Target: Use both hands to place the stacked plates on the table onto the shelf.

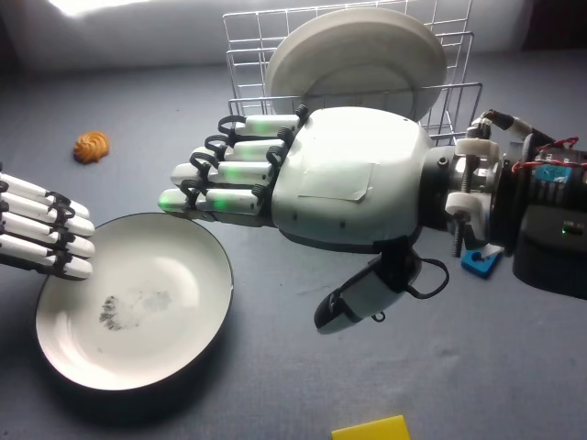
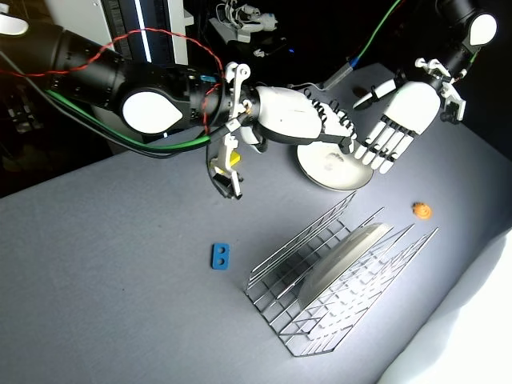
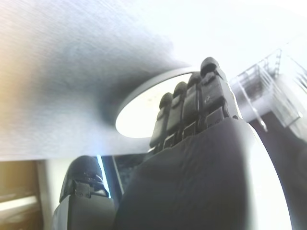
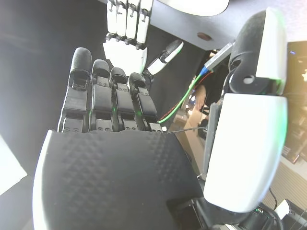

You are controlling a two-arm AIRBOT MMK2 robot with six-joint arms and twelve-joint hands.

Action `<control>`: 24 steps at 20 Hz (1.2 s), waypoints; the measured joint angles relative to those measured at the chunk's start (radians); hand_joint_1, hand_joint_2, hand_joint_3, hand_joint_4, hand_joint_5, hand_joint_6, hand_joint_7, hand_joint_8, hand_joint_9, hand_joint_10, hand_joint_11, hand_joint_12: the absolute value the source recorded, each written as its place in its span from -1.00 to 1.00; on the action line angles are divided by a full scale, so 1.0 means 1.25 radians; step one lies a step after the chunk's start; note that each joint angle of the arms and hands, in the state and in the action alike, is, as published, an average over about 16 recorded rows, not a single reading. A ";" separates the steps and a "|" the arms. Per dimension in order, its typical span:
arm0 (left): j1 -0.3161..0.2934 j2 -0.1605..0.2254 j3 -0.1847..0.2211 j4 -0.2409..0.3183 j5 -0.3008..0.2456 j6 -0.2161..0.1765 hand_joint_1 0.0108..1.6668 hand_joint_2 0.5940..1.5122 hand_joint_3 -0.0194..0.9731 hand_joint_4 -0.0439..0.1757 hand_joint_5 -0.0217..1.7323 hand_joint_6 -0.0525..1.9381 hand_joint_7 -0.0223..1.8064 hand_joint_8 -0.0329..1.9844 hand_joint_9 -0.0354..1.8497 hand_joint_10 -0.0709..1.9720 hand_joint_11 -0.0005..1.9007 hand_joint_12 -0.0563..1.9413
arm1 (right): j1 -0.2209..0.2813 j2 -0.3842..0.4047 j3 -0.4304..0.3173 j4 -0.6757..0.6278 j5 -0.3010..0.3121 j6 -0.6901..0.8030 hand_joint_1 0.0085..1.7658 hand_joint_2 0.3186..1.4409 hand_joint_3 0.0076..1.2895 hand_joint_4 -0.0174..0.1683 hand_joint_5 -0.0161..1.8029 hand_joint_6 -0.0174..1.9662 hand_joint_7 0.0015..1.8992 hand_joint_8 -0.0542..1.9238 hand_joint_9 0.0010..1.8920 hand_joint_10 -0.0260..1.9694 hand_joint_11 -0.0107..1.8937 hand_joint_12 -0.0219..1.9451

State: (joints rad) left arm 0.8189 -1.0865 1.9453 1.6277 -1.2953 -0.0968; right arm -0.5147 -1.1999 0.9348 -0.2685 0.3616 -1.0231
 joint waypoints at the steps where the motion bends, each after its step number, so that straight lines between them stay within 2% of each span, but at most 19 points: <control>1: 0.003 0.001 -0.001 0.000 0.000 0.004 -1.00 0.11 -0.92 -0.56 -0.95 -0.93 -0.96 -0.97 -0.97 -0.95 -0.98 -0.94 | 0.000 0.002 -0.001 0.000 0.000 0.000 0.15 -0.24 -0.99 -0.78 -0.90 -0.95 -0.93 -0.94 -0.85 -0.96 -0.98 -0.22; 15: 0.064 0.003 -0.025 -0.010 0.036 0.016 -1.00 0.13 -0.92 -0.61 -0.97 -0.94 -0.97 -0.97 -0.99 -0.96 -0.98 -0.93 | -0.010 -0.001 -0.004 0.002 0.002 -0.011 0.12 -0.24 -0.99 -0.78 -0.88 -0.95 -0.94 -0.94 -0.87 -0.96 -0.98 -0.28; 20: 0.080 0.001 -0.034 -0.011 0.046 0.015 -1.00 0.13 -0.92 -0.65 -0.98 -0.95 -0.98 -0.97 -0.99 -0.96 -0.98 -0.92 | -0.016 -0.043 0.029 0.003 0.000 -0.044 0.11 -0.24 -0.99 -0.78 -0.89 -0.95 -0.96 -0.94 -0.89 -0.96 -0.98 -0.33; 24: 0.085 0.000 -0.038 -0.010 0.049 0.014 -1.00 0.13 -0.92 -0.67 -0.99 -0.96 -0.98 -0.98 -0.99 -0.96 -0.98 -0.92 | -0.021 -0.101 0.076 0.003 -0.005 -0.082 0.11 -0.23 -0.99 -0.78 -0.91 -0.95 -0.97 -0.94 -0.90 -0.96 -0.98 -0.34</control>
State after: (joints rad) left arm 0.9254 -1.0869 1.8979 1.6154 -1.2344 -0.0789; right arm -0.5410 -1.3257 1.0297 -0.2642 0.3550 -1.1250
